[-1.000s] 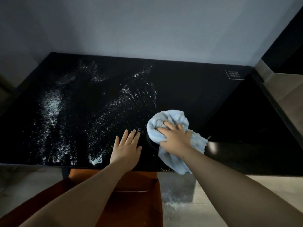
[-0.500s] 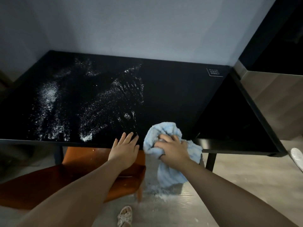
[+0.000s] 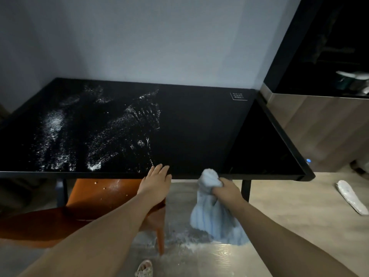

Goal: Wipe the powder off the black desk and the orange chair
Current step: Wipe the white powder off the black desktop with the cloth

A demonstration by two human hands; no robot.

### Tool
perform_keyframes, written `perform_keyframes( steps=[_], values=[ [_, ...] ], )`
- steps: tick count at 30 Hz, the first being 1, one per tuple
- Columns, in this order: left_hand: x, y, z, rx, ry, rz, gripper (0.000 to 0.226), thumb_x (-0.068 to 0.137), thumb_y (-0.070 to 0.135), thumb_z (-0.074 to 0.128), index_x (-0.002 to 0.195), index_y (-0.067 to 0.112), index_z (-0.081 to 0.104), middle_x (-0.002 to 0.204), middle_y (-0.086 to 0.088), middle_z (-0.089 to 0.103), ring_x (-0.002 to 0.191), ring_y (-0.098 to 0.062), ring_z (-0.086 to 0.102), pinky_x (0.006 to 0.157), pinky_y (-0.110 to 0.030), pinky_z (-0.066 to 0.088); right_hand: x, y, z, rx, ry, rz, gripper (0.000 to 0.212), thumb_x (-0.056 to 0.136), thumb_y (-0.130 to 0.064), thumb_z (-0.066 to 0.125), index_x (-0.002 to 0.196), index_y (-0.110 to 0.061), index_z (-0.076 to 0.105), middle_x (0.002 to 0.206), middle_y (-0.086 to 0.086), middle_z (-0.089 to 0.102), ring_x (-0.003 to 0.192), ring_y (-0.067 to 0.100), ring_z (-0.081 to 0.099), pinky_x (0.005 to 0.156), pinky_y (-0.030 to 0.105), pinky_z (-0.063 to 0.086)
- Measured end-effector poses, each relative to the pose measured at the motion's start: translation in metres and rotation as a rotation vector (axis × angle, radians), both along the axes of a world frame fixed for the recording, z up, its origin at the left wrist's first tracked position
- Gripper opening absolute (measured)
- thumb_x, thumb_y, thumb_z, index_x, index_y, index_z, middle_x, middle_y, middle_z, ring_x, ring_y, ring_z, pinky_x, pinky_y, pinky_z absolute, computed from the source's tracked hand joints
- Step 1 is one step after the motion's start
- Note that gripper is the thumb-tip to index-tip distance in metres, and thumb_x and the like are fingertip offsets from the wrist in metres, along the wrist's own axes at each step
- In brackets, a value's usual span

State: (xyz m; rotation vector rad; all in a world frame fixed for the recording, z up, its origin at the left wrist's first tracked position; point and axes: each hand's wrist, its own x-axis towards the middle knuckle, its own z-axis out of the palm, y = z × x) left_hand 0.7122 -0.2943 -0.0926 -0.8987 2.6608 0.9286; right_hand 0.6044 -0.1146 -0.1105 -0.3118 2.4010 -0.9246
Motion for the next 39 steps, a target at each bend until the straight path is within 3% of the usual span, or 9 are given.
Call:
perform_keyframes(
  steps=[6,10,12,17,20,26,31,35,39],
  values=[
    [-0.034,0.034,0.026,0.62,0.157,0.426,0.053,0.102,0.039,0.03,0.148,0.014,0.028,0.154,-0.008,0.028,0.142,-0.025,0.026,0.118,-0.037,0.019,0.016,-0.012,0.039,-0.429,0.005,-0.12,0.021,0.087,-0.012,0.055,0.105,-0.024,0.055,0.093,-0.002,0.061,0.09,0.015,0.059,0.08,0.031,0.048],
    [-0.051,0.046,0.052,1.259,0.23,0.602,0.062,0.099,0.052,0.025,0.147,0.013,0.031,0.15,-0.018,0.033,0.139,-0.034,0.032,0.114,-0.046,0.027,0.016,-0.013,0.024,0.009,0.02,0.149,0.024,0.09,-0.032,0.05,0.11,-0.022,0.06,0.098,0.001,0.063,0.095,0.019,0.061,0.082,0.038,0.05],
    [-0.053,0.049,0.061,1.186,0.224,0.535,0.06,0.099,0.052,0.025,0.148,0.017,0.028,0.152,-0.016,0.029,0.141,-0.032,0.027,0.115,-0.047,0.022,0.005,-0.004,0.022,0.324,0.086,0.036,0.037,0.09,-0.045,0.042,0.121,-0.028,0.052,0.112,0.005,0.056,0.111,0.028,0.051,0.092,0.045,0.041],
    [-0.062,0.043,0.063,0.967,0.142,0.513,0.059,0.099,0.049,0.031,0.146,0.014,0.031,0.151,-0.013,0.034,0.138,-0.031,0.033,0.111,-0.044,0.027,-0.002,-0.005,0.03,-0.005,0.258,0.034,0.04,0.085,-0.028,0.05,0.125,-0.031,0.049,0.124,0.0,0.048,0.114,0.027,0.047,0.094,0.046,0.043],
    [-0.066,0.04,0.064,1.126,0.15,0.492,0.059,0.098,0.049,0.034,0.147,0.017,0.03,0.152,-0.015,0.03,0.135,-0.034,0.037,0.109,-0.047,0.031,-0.009,-0.005,0.028,0.309,0.207,0.079,0.035,0.085,-0.029,0.045,0.12,-0.033,0.052,0.118,0.001,0.053,0.113,0.027,0.047,0.097,0.048,0.04],
    [-0.094,0.009,0.062,0.651,0.004,0.374,0.056,0.101,0.041,0.032,0.149,0.013,0.022,0.153,-0.011,0.028,0.139,-0.027,0.029,0.113,-0.037,0.024,-0.054,-0.011,0.055,0.226,0.445,-0.223,0.042,0.084,-0.03,0.051,0.125,-0.022,0.042,0.127,0.005,0.045,0.116,0.032,0.042,0.095,0.047,0.033],
    [-0.109,-0.033,0.039,0.271,-0.055,-0.014,0.055,0.101,0.038,0.033,0.151,0.021,0.016,0.159,-0.005,0.013,0.131,-0.017,0.038,0.107,-0.033,0.036,-0.096,-0.056,0.061,0.169,0.512,-0.285,0.046,0.081,-0.028,0.056,0.121,-0.014,0.039,0.126,0.008,0.043,0.112,0.032,0.045,0.091,0.045,0.036],
    [-0.136,-0.068,0.014,-0.142,-0.163,-0.295,0.064,0.098,0.045,0.036,0.152,0.027,0.006,0.16,-0.003,-0.003,0.147,-0.024,-0.005,0.119,-0.046,0.014,-0.135,-0.09,0.054,0.221,0.574,-0.247,0.047,0.082,-0.027,0.057,0.125,-0.015,0.041,0.135,0.008,0.039,0.118,0.032,0.041,0.097,0.049,0.035],
    [-0.172,-0.106,0.001,-0.219,-0.199,-0.397,0.072,0.096,0.047,0.043,0.151,0.032,0.0,0.159,0.0,-0.015,0.147,-0.023,-0.011,0.119,-0.047,0.013,-0.185,-0.124,0.044,0.299,0.596,-0.189,0.049,0.085,-0.027,0.055,0.131,-0.02,0.039,0.143,0.006,0.033,0.124,0.035,0.035,0.103,0.054,0.03]
  ],
)
